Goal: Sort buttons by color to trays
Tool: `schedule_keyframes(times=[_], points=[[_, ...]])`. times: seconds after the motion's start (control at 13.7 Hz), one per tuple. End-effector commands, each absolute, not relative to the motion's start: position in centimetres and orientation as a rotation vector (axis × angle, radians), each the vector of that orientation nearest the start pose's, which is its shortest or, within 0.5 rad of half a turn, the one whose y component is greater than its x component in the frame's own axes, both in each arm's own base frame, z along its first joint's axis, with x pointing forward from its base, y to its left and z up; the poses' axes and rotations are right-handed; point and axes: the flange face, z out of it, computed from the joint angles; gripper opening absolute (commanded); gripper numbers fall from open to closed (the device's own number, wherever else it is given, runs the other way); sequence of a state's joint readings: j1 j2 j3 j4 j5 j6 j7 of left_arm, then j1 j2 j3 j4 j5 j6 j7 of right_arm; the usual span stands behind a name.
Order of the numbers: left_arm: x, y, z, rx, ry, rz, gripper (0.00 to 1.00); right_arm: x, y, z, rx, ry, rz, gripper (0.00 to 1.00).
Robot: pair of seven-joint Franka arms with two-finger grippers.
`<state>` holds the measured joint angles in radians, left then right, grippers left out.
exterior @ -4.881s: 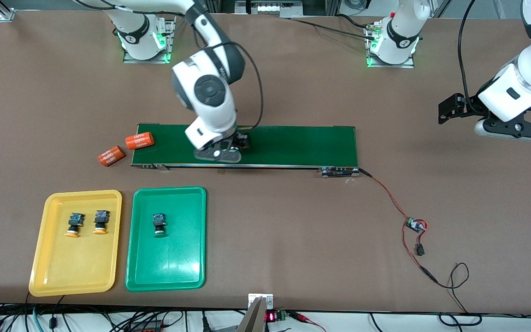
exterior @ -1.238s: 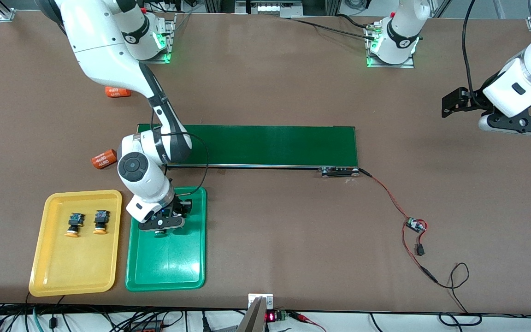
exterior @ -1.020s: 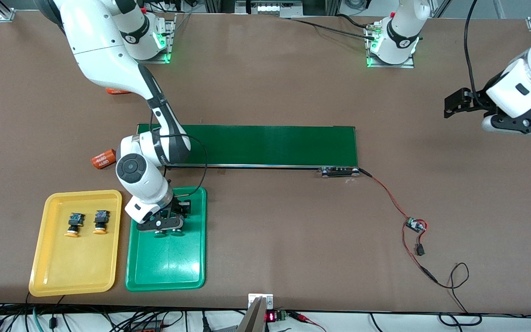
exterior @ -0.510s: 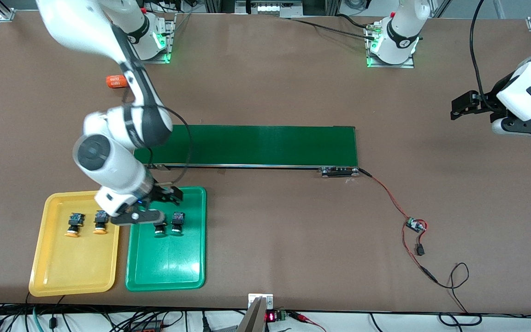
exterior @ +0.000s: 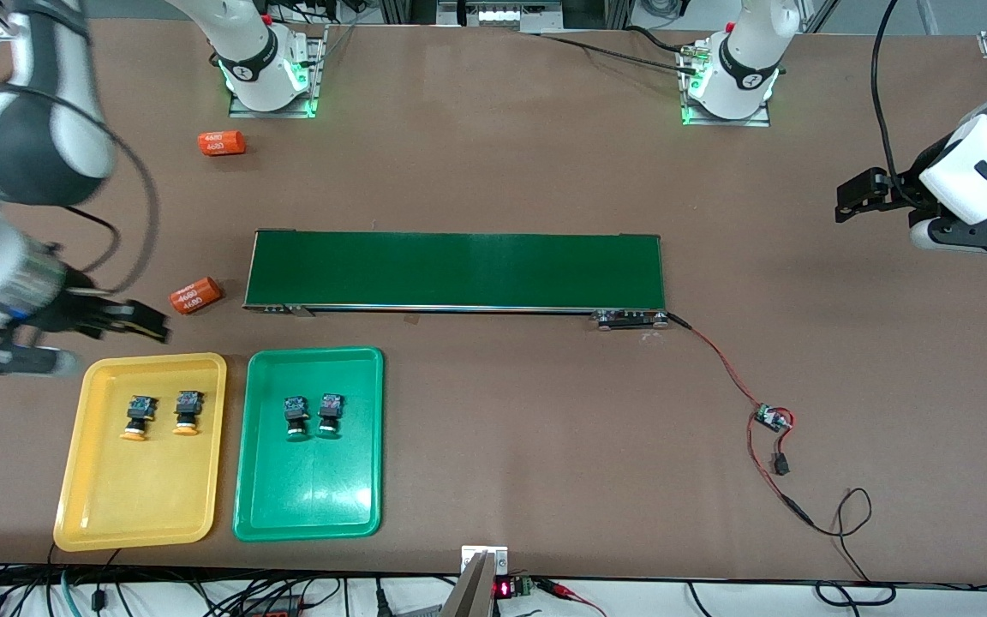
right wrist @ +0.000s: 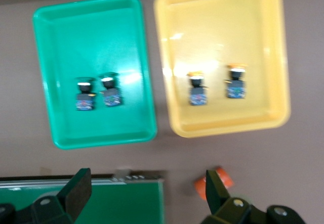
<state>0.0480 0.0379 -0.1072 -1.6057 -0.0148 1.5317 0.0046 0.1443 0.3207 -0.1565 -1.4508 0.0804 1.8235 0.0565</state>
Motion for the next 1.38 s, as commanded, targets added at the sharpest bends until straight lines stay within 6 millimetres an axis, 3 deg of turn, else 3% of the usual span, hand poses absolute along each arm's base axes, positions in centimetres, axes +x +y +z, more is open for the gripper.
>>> schedule_keyframes(times=[0.0, 0.15, 0.29, 0.44, 0.73, 1.31], points=[[55.9, -3.5, 58.9, -3.126, 0.101, 0.172, 1.0, 63.5, -2.4, 54.5, -3.088, 0.089, -0.038, 1.0], [55.9, -3.4, 58.8, -3.126, 0.096, 0.174, 1.0, 61.6, -3.6, 56.2, -3.087, 0.041, 0.051, 1.0], [55.9, -3.4, 58.8, -3.125, 0.096, 0.179, 1.0, 60.0, -3.5, 58.1, -3.087, -0.056, 0.087, 1.0], [55.9, -3.1, 58.8, -3.125, 0.089, 0.182, 1.0, 59.0, -2.9, 58.8, -3.129, -0.07, 0.093, 1.0], [55.9, -3.0, 58.8, -3.126, 0.091, 0.182, 1.0, 57.1, -2.9, 59.3, -3.131, 0.034, 0.083, 1.0], [55.9, -3.1, 58.8, -3.125, 0.089, 0.182, 1.0, 54.7, -2.7, 60.0, -3.151, 0.028, 0.04, 1.0]])
